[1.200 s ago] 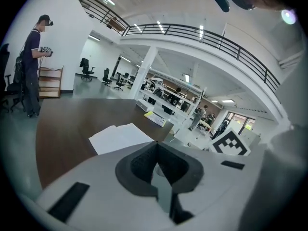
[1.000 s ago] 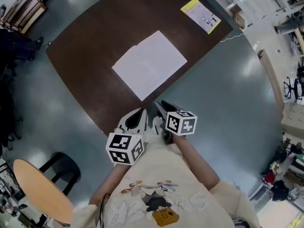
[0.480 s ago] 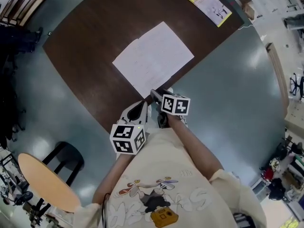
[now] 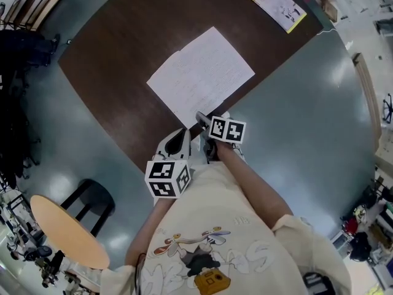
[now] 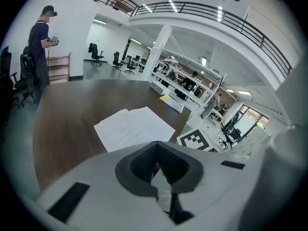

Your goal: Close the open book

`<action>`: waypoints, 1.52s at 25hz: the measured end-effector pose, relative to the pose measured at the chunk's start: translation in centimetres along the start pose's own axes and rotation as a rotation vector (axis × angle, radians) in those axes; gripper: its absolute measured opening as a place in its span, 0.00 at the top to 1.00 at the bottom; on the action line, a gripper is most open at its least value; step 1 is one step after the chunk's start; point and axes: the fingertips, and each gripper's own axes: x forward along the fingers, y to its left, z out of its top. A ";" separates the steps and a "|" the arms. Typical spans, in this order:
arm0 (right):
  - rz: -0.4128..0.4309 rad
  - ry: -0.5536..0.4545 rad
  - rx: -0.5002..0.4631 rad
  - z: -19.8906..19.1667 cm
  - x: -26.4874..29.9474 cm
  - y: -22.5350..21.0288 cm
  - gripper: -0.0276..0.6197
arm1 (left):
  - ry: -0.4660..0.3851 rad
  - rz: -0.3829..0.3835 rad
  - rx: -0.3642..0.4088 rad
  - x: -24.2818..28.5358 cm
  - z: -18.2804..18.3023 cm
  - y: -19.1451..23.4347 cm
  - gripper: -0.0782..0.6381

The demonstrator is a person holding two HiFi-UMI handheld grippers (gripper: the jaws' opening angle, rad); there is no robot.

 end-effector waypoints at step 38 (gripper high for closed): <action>0.251 -0.010 0.105 4.0 -5.5 0.5 0.92 | 0.050 0.069 -0.008 3.7 -2.4 -0.6 0.88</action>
